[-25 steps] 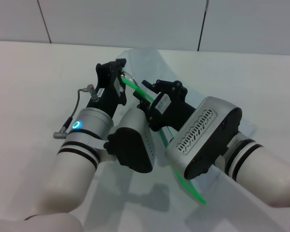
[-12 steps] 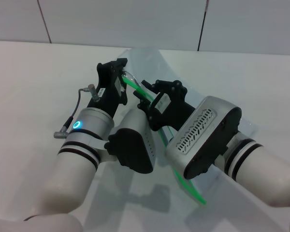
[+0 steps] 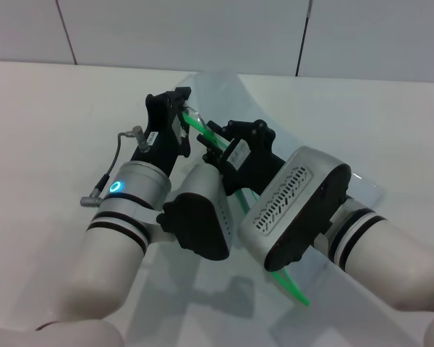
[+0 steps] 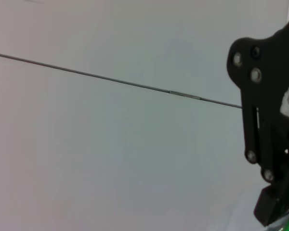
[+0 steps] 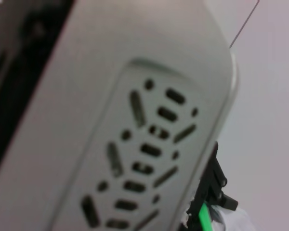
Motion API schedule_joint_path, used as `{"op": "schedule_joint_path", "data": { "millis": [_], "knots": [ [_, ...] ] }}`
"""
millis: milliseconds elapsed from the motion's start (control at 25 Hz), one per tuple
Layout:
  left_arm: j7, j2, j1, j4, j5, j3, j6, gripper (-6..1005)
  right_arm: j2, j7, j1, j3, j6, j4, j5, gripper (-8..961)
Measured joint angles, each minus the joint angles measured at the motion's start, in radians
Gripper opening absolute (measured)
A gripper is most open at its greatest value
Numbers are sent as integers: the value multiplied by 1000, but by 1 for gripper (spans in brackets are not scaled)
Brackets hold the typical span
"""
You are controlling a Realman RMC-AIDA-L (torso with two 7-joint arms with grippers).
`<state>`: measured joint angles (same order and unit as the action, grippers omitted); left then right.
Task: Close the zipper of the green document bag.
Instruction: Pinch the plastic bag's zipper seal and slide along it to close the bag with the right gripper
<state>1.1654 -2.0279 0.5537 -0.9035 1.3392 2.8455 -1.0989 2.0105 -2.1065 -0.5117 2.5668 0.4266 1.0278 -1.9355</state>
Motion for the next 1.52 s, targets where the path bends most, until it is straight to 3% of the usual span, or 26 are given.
{"op": "schedule_joint_path", "data": {
  "millis": [240, 560, 1520],
  "knots": [
    [-1, 0, 0, 0, 0, 0, 1, 63, 2, 3, 2, -5, 0, -1, 0, 173],
    [-1, 0, -1, 0, 0, 0, 1, 64, 2, 4, 7, -8, 0, 0, -2, 82],
    [24, 2, -5, 0, -3, -5, 4, 65, -6, -4, 9, -6, -9, 0, -6, 81]
  ]
}}
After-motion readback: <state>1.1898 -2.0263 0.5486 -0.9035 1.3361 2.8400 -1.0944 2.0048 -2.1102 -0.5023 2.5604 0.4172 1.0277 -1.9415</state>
